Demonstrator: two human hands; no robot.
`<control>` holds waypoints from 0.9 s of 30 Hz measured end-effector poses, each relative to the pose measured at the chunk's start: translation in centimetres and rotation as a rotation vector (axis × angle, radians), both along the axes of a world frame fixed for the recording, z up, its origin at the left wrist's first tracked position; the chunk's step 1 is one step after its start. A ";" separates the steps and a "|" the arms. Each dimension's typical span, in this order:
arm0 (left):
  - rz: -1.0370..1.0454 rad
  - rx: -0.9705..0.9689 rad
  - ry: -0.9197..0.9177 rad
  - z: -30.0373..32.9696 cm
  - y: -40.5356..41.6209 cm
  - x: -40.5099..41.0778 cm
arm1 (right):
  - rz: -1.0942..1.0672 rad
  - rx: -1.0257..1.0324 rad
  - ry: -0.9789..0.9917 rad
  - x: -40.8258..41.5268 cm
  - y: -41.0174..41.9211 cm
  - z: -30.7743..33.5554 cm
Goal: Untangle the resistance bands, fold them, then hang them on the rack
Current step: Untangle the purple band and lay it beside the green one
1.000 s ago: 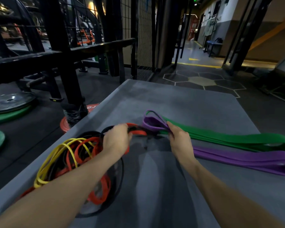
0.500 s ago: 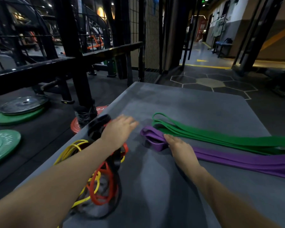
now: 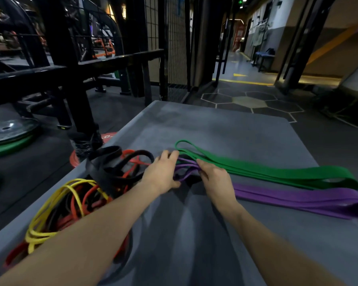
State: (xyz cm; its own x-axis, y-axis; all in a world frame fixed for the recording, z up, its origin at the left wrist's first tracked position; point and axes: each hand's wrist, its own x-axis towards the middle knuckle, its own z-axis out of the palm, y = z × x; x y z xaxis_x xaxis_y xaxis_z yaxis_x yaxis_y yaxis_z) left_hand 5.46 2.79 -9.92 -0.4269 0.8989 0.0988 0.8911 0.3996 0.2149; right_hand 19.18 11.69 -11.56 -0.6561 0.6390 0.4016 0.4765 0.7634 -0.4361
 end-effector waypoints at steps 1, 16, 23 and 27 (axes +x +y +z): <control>0.005 0.015 -0.048 -0.3 0.0 -0.3 | 0.003 0.011 -0.004 -0.1 0.0 0.0; -0.221 -0.181 0.518 -1.2 -1.1 -2.7 | 0.203 0.095 -0.268 0.6 -0.6 -2.8; -0.199 -0.269 0.619 0.3 -0.4 0.6 | 0.135 0.071 -0.423 3.1 0.9 -1.4; -0.224 -0.328 0.656 0.2 -0.2 0.5 | -0.020 0.025 -0.528 8.3 3.6 -1.4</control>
